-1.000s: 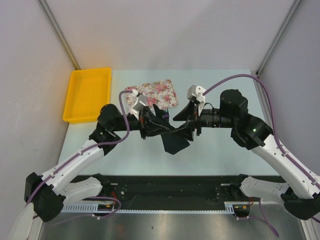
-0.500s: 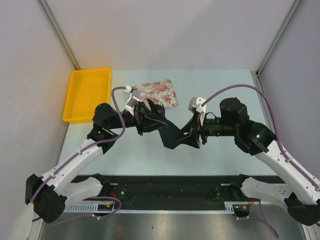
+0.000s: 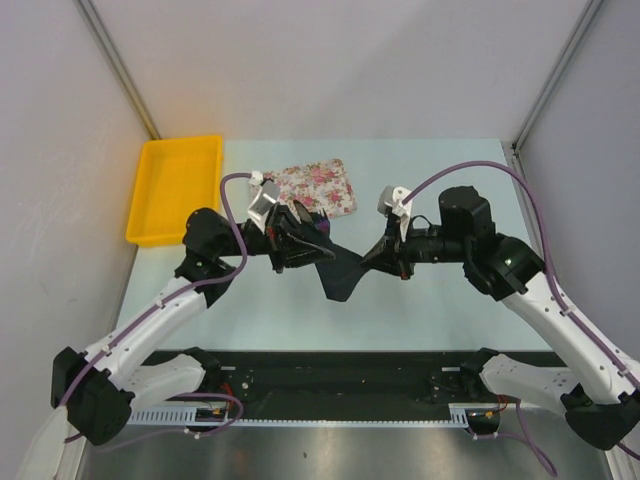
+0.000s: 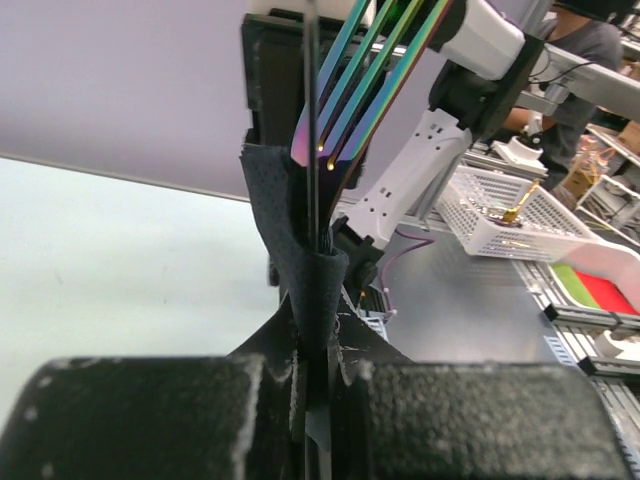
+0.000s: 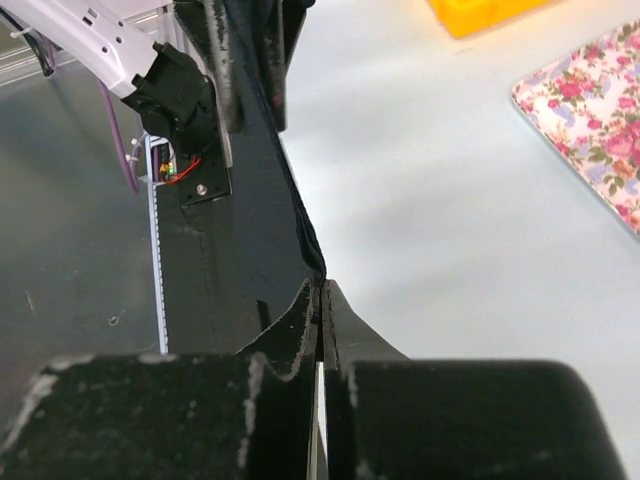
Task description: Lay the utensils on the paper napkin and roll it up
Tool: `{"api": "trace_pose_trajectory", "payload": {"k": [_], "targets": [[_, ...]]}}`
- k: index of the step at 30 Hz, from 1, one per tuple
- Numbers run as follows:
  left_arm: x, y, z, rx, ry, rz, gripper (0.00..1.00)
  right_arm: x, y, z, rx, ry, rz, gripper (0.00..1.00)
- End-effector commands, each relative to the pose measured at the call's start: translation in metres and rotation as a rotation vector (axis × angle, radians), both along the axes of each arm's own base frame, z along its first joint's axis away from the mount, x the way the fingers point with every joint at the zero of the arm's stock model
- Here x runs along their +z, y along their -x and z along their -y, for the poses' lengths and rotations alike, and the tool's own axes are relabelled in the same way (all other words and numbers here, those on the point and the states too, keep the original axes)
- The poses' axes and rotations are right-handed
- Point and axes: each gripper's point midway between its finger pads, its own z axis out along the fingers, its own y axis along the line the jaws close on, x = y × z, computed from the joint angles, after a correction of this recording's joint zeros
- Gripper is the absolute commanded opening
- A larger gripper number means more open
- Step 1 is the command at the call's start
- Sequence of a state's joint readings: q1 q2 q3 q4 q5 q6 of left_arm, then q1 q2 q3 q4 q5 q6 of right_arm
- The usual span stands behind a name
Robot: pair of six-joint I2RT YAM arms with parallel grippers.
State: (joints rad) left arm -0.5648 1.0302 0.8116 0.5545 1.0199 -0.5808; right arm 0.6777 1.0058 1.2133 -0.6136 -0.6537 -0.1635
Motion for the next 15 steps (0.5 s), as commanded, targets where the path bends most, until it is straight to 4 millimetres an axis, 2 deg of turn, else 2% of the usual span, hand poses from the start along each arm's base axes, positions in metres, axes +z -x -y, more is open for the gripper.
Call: {"api": "trace_pose_trajectory", "payload": {"k": [1, 7, 15], "targets": [[0.043, 0.020, -0.007, -0.076, 0.094, 0.098, 0.00, -0.005, -0.015, -0.004, 0.030, -0.003, 0.055, 0.00], [0.057, 0.035, -0.005, -0.135, 0.112, 0.093, 0.00, -0.001, -0.020, -0.017, 0.097, -0.046, 0.096, 0.00], [0.066, 0.054, 0.007, -0.211, 0.141, 0.081, 0.00, 0.001, -0.006, -0.041, 0.210, -0.103, 0.134, 0.00]]}}
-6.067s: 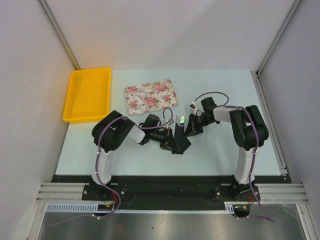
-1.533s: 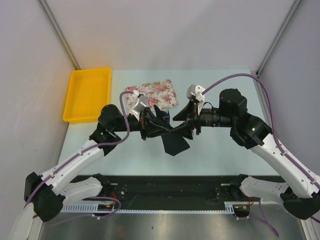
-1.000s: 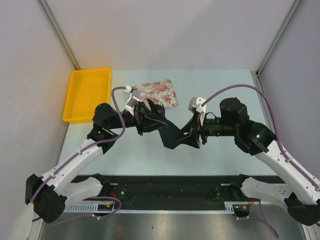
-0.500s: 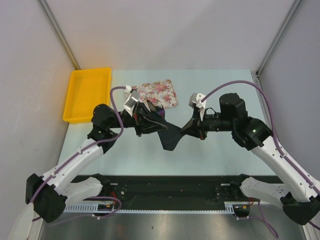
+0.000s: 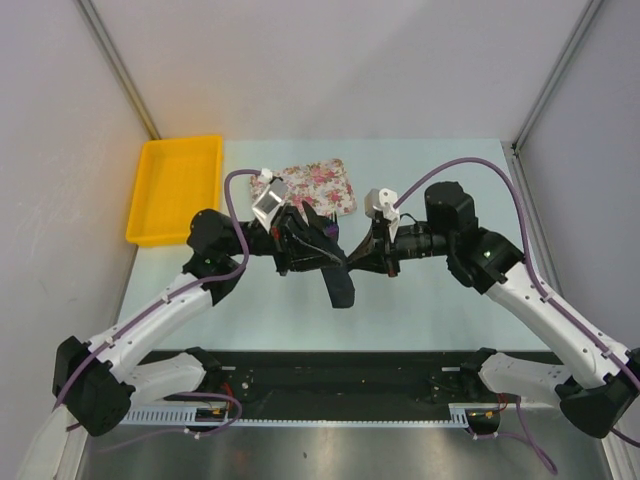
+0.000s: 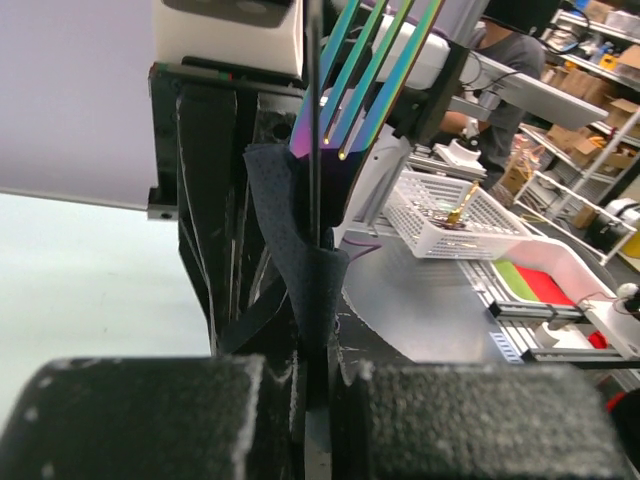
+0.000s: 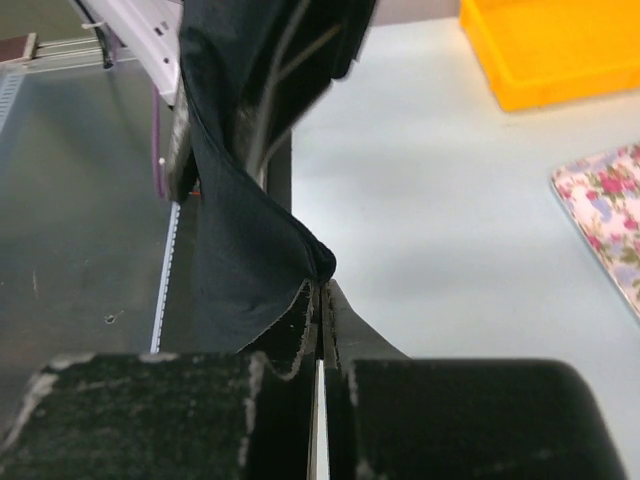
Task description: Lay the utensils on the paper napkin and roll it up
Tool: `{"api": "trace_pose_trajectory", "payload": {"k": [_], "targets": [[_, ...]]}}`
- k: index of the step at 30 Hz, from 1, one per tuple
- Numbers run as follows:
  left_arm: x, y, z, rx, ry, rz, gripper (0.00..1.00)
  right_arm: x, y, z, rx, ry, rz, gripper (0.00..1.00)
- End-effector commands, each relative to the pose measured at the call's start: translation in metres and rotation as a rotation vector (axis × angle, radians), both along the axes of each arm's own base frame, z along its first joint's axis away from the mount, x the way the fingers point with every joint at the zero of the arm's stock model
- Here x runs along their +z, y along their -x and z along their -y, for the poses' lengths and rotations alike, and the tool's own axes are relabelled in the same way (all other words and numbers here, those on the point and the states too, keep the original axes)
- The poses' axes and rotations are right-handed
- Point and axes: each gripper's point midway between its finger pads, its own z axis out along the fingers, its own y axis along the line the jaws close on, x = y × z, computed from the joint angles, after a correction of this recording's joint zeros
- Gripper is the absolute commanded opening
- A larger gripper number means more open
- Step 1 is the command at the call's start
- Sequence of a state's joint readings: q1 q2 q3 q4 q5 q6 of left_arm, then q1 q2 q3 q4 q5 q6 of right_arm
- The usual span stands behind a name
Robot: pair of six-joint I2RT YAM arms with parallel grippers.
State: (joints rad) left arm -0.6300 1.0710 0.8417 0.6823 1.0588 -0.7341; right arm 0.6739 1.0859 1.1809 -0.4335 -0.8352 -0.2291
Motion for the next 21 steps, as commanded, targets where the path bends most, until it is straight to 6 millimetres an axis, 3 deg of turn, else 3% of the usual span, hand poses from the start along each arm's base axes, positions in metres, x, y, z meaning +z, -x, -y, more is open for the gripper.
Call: {"api": "trace_pose_trajectory", "payload": {"k": [1, 9, 14, 16, 18, 19, 21], "targets": [[0.048, 0.030, -0.003, -0.085, 0.115, 0.120, 0.00, -0.003, -0.001, -0.015, 0.036, -0.025, 0.062, 0.00], [0.048, 0.030, 0.003, -0.095, 0.113, 0.105, 0.00, -0.004, 0.006, -0.029, 0.059, -0.057, 0.075, 0.00], [0.038, 0.008, 0.002, -0.015, 0.093, 0.051, 0.00, -0.005, -0.020, -0.017, -0.091, -0.032, 0.108, 0.00], [0.032, -0.009, 0.000, 0.044, 0.072, 0.017, 0.00, -0.005, -0.045, -0.006, -0.241, -0.013, 0.096, 0.19], [0.020, -0.039, 0.002, 0.170, 0.015, -0.049, 0.00, 0.001, -0.065, 0.006, -0.369, -0.004, 0.075, 0.37], [0.017, -0.055, -0.002, 0.238, 0.001, -0.058, 0.00, 0.002, -0.083, 0.019, -0.483, -0.005, 0.024, 0.42], [0.016, -0.081, -0.008, 0.364, -0.006, -0.053, 0.00, 0.011, -0.092, 0.034, -0.561, -0.008, -0.006, 0.53]]}}
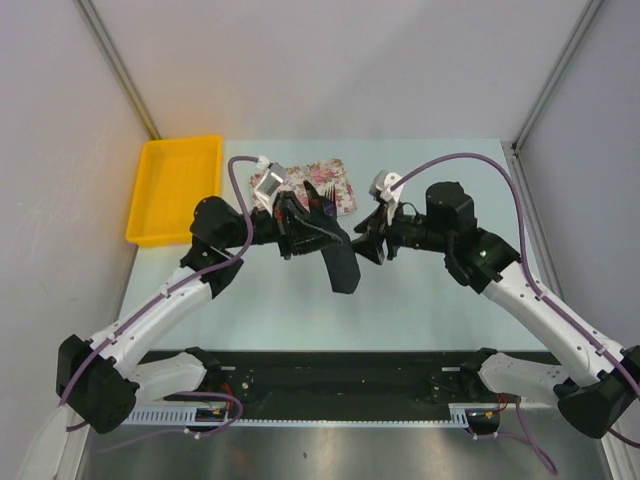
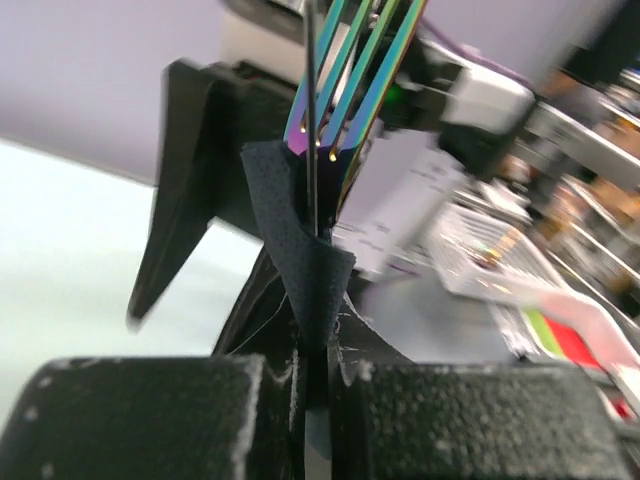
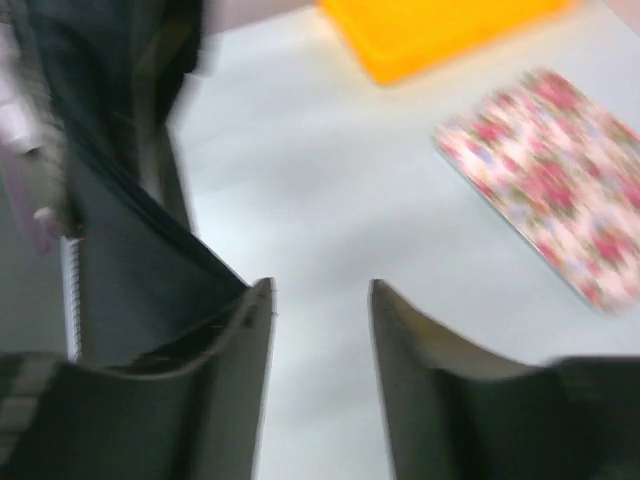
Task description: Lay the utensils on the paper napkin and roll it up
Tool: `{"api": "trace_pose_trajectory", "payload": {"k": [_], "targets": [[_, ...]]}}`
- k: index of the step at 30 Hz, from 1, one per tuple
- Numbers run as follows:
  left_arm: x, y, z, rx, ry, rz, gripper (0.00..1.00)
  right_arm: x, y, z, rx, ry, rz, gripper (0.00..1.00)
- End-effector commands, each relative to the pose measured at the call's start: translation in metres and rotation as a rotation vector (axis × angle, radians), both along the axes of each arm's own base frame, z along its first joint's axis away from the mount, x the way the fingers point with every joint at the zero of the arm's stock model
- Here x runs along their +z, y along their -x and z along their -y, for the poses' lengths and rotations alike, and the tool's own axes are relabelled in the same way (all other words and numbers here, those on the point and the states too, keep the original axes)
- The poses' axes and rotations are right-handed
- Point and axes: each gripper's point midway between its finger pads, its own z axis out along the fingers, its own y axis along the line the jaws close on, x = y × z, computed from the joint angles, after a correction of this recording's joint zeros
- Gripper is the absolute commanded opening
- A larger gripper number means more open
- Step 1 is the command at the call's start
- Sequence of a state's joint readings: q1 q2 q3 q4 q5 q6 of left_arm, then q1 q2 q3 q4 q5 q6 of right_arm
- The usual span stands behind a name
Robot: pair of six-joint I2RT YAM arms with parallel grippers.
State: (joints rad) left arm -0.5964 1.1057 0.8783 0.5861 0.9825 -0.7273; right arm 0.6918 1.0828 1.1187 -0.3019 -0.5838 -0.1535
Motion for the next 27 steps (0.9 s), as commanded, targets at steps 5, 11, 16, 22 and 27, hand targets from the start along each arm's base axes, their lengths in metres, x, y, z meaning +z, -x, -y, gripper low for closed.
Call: {"api": "trace_pose_trajectory", "payload": {"k": [5, 11, 16, 22, 27], "targets": [[-0.002, -0.093, -0.028, 0.471, -0.079, 0.005, 0.00, 0.052, -0.065, 0.078, -0.532, -0.098, -0.014, 0.63], [0.003, -0.116, -0.036, 0.592, -0.085, -0.012, 0.00, 0.079, -0.051, 0.073, -0.469, -0.184, -0.027, 0.61], [0.016, -0.115, -0.034, 0.579, -0.031, -0.055, 0.00, 0.073, -0.035, 0.037, -0.312, -0.222, -0.083, 0.59], [0.031, -0.108, -0.031, 0.534, 0.025, -0.075, 0.00, 0.070, -0.027, -0.004, -0.183, -0.269, -0.092, 0.61], [0.040, -0.099, -0.029, 0.492, 0.051, -0.074, 0.00, 0.062, -0.028, -0.018, -0.138, -0.261, -0.067, 0.61]]}}
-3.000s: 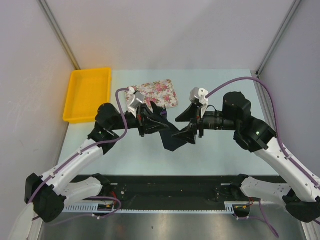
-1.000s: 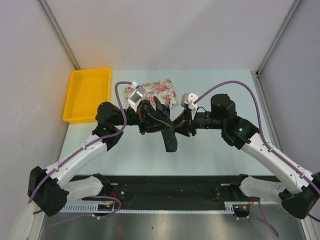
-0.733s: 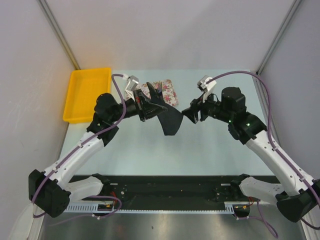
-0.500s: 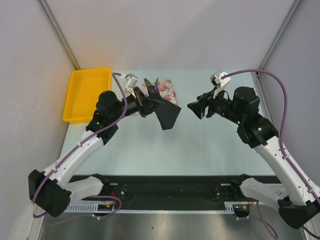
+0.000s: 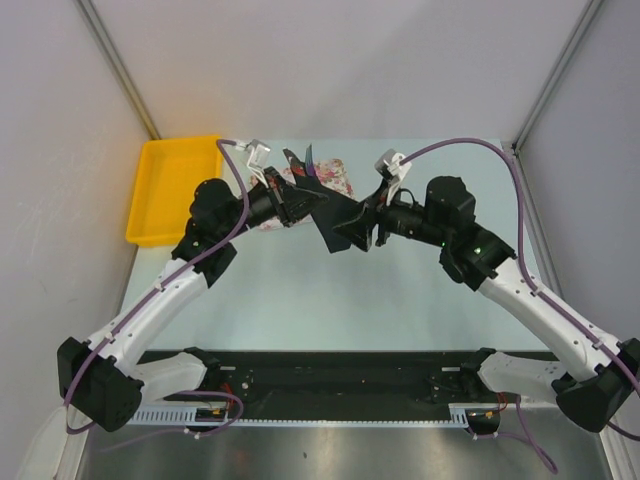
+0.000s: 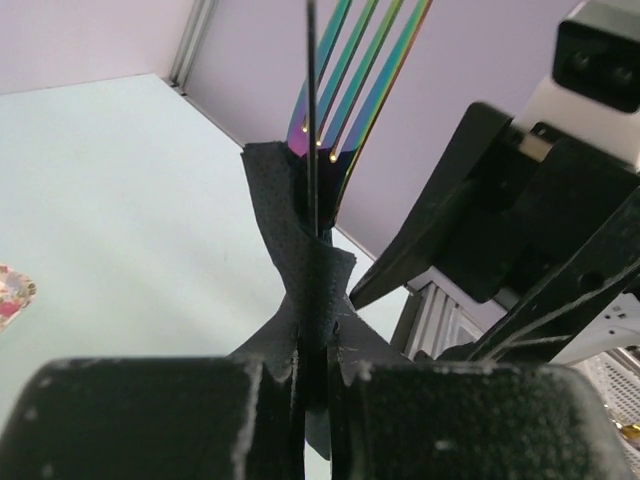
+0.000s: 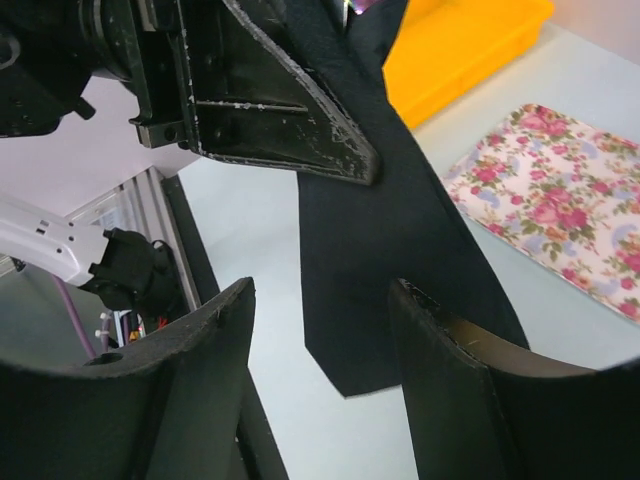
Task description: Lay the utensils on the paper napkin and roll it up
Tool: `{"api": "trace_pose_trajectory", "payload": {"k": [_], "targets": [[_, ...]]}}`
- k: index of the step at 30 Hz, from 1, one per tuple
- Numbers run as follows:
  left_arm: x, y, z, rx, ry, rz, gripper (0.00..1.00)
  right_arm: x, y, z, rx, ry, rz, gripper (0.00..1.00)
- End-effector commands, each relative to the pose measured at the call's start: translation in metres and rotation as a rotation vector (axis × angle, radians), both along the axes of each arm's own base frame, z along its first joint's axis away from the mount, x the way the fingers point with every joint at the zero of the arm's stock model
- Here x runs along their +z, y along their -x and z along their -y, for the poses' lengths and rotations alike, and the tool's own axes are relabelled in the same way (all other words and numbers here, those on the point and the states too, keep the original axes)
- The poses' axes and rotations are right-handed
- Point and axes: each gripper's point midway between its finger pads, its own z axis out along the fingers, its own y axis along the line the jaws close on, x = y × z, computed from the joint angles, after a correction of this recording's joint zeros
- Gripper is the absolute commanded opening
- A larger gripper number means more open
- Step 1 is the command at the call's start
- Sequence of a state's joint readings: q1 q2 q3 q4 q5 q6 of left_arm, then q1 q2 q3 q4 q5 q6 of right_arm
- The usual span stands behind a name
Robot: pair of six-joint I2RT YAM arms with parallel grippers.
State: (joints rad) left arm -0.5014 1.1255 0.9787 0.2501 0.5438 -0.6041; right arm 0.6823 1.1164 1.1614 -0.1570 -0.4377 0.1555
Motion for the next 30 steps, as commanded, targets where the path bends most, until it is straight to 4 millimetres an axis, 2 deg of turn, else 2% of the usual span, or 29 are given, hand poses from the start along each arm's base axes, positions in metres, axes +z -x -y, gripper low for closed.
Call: {"api": "trace_pose_trajectory", "payload": {"k": [1, 5, 15, 22, 23, 30], "targets": [[0.057, 0.016, -0.001, -0.054, 0.116, 0.114, 0.00, 0.022, 0.003, -0.013, 0.055, -0.072, 0.093, 0.61], [0.061, 0.028, 0.001, -0.111, 0.140, 0.142, 0.00, 0.011, 0.004, -0.017, 0.081, -0.053, 0.088, 0.63], [0.074, 0.059, 0.006, -0.264, 0.181, 0.218, 0.00, 0.007, 0.016, -0.019, 0.135, -0.048, 0.098, 0.63], [0.076, 0.071, 0.008, -0.331, 0.190, 0.234, 0.00, 0.005, 0.031, -0.020, 0.204, -0.060, 0.073, 0.54], [0.077, 0.074, 0.009, -0.342, 0.191, 0.238, 0.00, 0.010, 0.034, -0.021, 0.224, -0.078, 0.092, 0.53], [0.081, 0.084, 0.011, -0.391, 0.200, 0.254, 0.00, 0.013, 0.047, -0.023, 0.293, -0.105, 0.057, 0.39]]}}
